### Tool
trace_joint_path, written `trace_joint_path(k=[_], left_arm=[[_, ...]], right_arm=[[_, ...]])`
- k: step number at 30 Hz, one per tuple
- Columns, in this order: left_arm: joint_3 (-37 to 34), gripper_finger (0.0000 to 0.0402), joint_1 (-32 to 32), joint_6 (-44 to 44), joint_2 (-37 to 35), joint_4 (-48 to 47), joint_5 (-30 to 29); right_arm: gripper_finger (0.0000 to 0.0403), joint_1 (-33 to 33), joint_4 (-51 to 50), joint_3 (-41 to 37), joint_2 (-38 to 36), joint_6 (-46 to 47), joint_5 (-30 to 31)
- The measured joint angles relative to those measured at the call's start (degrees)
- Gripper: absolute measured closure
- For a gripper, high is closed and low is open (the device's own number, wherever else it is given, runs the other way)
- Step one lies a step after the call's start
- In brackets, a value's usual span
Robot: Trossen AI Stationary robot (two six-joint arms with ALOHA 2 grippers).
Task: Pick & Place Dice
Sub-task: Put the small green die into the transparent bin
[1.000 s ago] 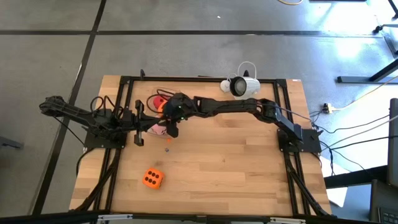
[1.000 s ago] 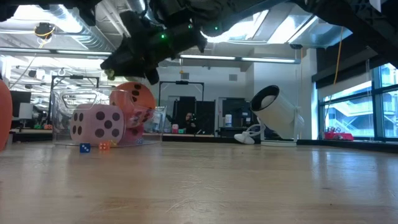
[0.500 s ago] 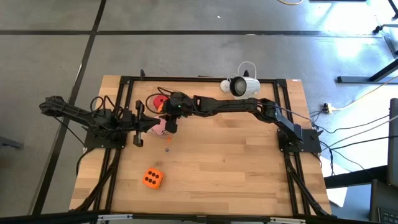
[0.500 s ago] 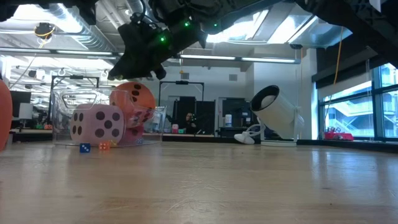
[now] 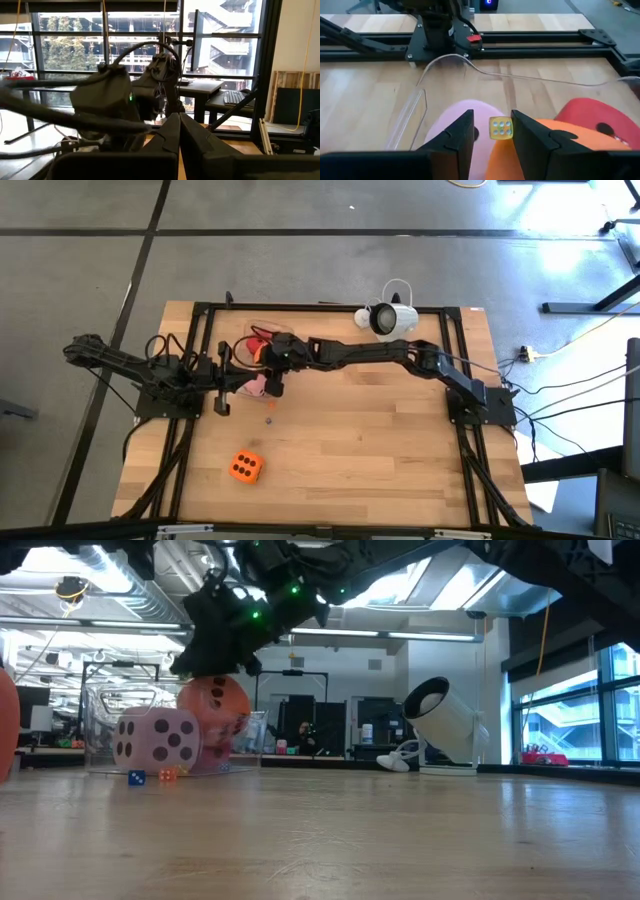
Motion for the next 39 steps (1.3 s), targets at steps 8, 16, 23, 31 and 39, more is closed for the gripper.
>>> trace_joint_path(k=[8, 16, 23, 31, 39], left_arm=[[0.0, 0.0398, 0.0, 0.0, 0.0, 0.0, 0.0], [0.0, 0.0398, 0.0, 0.0, 0.0, 0.0, 0.0], [0.0, 0.0398, 0.0, 0.0, 0.0, 0.0, 0.0], [0.0, 0.0398, 0.0, 0.0, 0.0, 0.0, 0.0], [0.0, 0.0398, 0.0, 0.0, 0.0, 0.0, 0.0]], right_arm=[[0.0273, 0.0, 0.1, 0.0, 0.8, -0.3, 0.0], [0.0273, 0.0, -0.2, 0.0, 0.8, -3.3, 0.0], [0.0273, 0.0, 0.4, -0.1, 0.9, -6.7, 0.0], [0.0273, 1.0, 0.4, -0.1, 1.0, -15.5, 6.4], [0.0273, 2.7, 0.3, -0.2, 1.0, -25.5, 15.3]])
